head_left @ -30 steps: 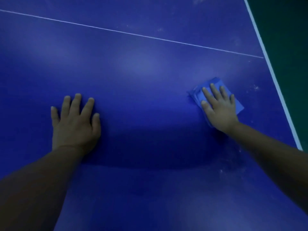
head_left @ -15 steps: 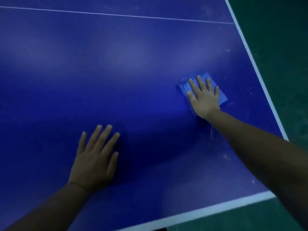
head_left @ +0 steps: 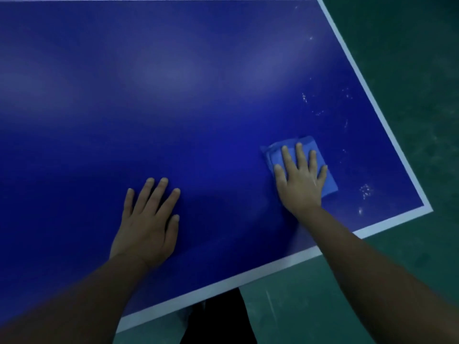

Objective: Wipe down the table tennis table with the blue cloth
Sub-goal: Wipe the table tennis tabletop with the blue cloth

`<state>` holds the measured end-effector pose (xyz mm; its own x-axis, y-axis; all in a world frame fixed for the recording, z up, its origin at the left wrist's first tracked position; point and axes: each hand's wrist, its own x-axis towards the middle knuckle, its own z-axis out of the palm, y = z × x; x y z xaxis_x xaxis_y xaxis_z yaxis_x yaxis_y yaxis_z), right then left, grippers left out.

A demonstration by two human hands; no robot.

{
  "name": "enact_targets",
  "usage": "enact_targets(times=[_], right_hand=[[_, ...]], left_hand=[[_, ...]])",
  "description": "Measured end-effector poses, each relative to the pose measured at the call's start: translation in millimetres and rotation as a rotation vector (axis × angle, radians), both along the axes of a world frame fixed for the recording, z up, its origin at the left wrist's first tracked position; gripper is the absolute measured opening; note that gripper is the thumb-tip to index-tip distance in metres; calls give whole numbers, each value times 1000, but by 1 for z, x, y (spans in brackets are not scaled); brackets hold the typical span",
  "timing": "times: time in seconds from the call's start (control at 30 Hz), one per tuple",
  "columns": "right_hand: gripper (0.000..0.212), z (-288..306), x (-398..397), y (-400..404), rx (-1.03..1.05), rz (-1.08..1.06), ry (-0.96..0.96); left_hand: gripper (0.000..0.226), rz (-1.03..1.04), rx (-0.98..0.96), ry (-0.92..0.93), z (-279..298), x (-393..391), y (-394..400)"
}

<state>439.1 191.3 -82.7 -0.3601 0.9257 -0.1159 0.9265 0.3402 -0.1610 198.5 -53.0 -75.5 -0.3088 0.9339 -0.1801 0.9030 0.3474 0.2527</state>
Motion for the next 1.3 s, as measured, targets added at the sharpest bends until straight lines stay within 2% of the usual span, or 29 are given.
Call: enact_targets(times=[0.07,0.1,0.2,0.27,0.33,0.43,0.5,0.53,0.57,0.63,0.7,0.77,0.87,1.0,1.03,1.07,1.13,1.17,1.2,1.23,1.3], right_hand=[[56,-2,-22,-21,25,16,-11],[56,-5,-24,-42,60,141,-10],[54,-10,12,-114,67,715,-23],[55,-5,41,-107,26,953,-80],[54,-1,42,-69,56,930,-124],[57,6,0,-17,27,499,-80],[59,4,-28,-22,27,353,-80],[58,-1,-34,-38,55,396,-88],[56,-5,-30,-62,66,525,-79],[51,-11,6,-114,40,875,-61],[51,-6,52,-126,3,1044,-100],[55,0,85,-90,32,907,-180],[70,12,95,-35,-52,376,-231],[60,6,19,-48,7,-87,-118],[58,2,-3,-67,30,-101,-86],[57,-1,-21,-90,57,-9,-52],[53,-8,-30,-139,61,372,-17],[51,-10,-18,-149,62,502,-9],[51,-11,0,-143,61,534,-4],[53,-11,22,-125,54,463,-12],[59,-6,70,-78,53,160,-101]], left_hand=[[63,2,1,6,0,0,0],[63,4,7,7,0,0,0],[62,13,19,1,-1,1,0],[62,12,20,-4,-1,1,-1],[62,9,18,-7,-3,-1,-1],[61,6,28,-11,-4,-2,-1],[61,12,36,-12,-4,-1,-2],[60,14,36,-10,-4,-1,-2],[60,13,35,-9,-4,-1,-2],[60,14,35,-7,-4,0,-2],[60,15,33,-1,-4,0,-2],[60,12,35,-2,-4,0,-2],[60,11,45,-6,-3,1,-1],[60,13,29,7,-3,1,-1],[60,14,28,10,-3,1,-1],[60,15,34,14,-4,2,-1],[60,20,60,14,-5,2,-1],[59,18,72,7,-5,3,-1],[59,19,81,0,-5,2,-1],[59,22,84,-1,-6,2,-1],[59,18,79,1,-6,2,-1]])
